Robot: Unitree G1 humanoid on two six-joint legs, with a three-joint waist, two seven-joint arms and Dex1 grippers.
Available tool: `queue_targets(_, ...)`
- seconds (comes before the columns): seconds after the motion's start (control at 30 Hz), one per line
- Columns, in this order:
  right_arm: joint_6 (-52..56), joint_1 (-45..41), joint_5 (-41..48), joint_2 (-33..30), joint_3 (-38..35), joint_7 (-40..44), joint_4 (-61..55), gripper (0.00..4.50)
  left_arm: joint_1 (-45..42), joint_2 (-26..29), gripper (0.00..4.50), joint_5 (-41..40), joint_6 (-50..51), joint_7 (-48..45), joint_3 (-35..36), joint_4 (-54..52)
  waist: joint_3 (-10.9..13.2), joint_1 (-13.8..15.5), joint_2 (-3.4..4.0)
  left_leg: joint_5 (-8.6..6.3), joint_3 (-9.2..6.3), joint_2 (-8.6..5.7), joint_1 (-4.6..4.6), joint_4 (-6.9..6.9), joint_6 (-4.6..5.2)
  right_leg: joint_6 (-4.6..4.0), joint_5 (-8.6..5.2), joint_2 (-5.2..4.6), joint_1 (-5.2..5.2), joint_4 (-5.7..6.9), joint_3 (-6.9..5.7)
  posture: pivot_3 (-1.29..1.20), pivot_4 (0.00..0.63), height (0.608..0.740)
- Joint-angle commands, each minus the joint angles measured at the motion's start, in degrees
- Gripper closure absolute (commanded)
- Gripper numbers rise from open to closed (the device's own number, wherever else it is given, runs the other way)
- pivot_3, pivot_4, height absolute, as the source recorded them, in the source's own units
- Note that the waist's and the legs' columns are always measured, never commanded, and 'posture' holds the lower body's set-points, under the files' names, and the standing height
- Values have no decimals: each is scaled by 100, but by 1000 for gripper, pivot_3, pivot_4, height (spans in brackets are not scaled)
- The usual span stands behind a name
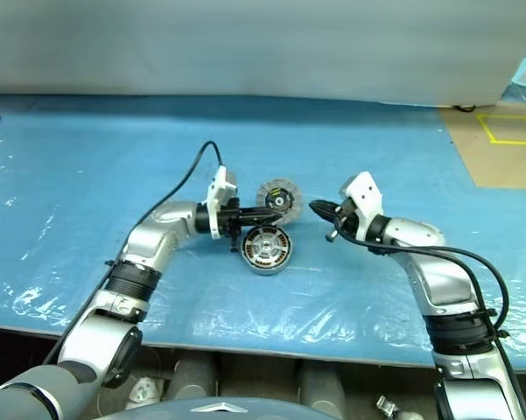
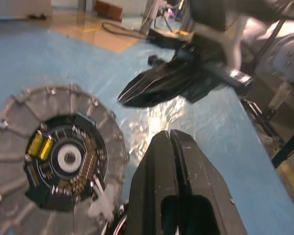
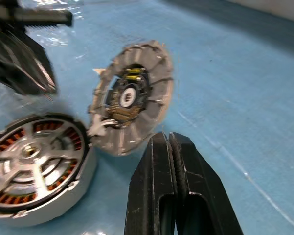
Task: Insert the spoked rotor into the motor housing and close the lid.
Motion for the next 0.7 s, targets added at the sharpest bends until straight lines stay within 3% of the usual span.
queue_targets(0.03,-290,-286,-238,135,40,-195,234,4500,202,197,4425,-292,319,93,119,-664,0,-14,1,0,0,0,0,-2,0,0,0,0,-1,0,0,0,150,740)
queue_targets(0.37,-1083,-1251,-646,733,389,-19,1706,4500,1708,1345,4425,-591,700,466,443,-2427,4,-166,7,0,2,2,-2,-15,0,1,0,3,-9,1,-4,0,150,740)
queue_targets(0.57,-1022,-1685,-247,1083,577,926,2029,4500,2557,1750,4425,-541,533,934,883,-2749,5,-192,8,0,3,3,-1,-9,0,-1,0,3,-9,5,-4,0,150,740)
queue_targets(0.7,-956,-1857,-119,1243,668,1383,2131,4500,2981,1726,4425,-642,370,1311,1227,-2886,5,-218,8,0,3,6,-3,-9,1,-1,0,3,-8,4,-7,0,150,740)
